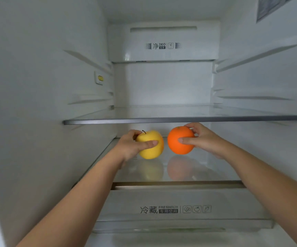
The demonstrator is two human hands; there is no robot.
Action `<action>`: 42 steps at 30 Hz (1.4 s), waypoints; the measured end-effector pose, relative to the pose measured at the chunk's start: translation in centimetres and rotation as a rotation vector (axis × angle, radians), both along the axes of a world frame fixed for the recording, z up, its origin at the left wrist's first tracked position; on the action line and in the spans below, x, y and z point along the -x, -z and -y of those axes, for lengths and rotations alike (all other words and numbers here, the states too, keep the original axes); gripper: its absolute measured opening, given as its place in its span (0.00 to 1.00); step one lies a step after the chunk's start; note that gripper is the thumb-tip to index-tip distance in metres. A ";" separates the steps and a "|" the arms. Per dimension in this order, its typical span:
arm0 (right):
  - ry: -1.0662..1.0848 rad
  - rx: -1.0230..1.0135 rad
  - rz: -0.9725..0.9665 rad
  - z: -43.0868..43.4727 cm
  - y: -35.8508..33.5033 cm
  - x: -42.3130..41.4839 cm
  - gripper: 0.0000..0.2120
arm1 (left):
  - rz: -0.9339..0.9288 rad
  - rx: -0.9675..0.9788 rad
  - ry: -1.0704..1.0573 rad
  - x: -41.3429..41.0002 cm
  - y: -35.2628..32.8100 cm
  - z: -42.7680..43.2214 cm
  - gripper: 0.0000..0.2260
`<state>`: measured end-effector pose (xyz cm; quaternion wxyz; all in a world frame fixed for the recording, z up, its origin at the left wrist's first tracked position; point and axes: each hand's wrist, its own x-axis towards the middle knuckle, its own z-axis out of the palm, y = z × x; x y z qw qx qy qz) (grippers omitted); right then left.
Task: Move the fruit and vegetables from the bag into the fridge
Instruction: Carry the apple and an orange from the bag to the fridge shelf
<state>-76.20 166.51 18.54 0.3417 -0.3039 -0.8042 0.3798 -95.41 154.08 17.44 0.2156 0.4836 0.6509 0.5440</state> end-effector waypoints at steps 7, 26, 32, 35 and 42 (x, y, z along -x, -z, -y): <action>-0.059 0.104 -0.058 -1.4 1.8 1.1 0.20 | -0.001 0.014 0.058 0.7 0.1 -0.9 0.33; -0.012 0.058 -0.063 -1.8 1.9 0.4 0.29 | -0.072 -0.033 0.097 0.4 0.4 -0.7 0.24; -0.022 0.052 -0.038 -1.6 1.9 0.3 0.29 | -0.067 -0.031 0.082 0.4 0.5 -0.4 0.28; -0.020 0.035 -0.029 -1.6 1.9 0.2 0.31 | -0.071 -0.028 0.081 0.3 0.6 -0.1 0.32; -0.015 0.023 -0.025 -1.3 1.8 -0.1 0.33 | -0.087 -0.024 0.061 0.1 0.7 0.3 0.35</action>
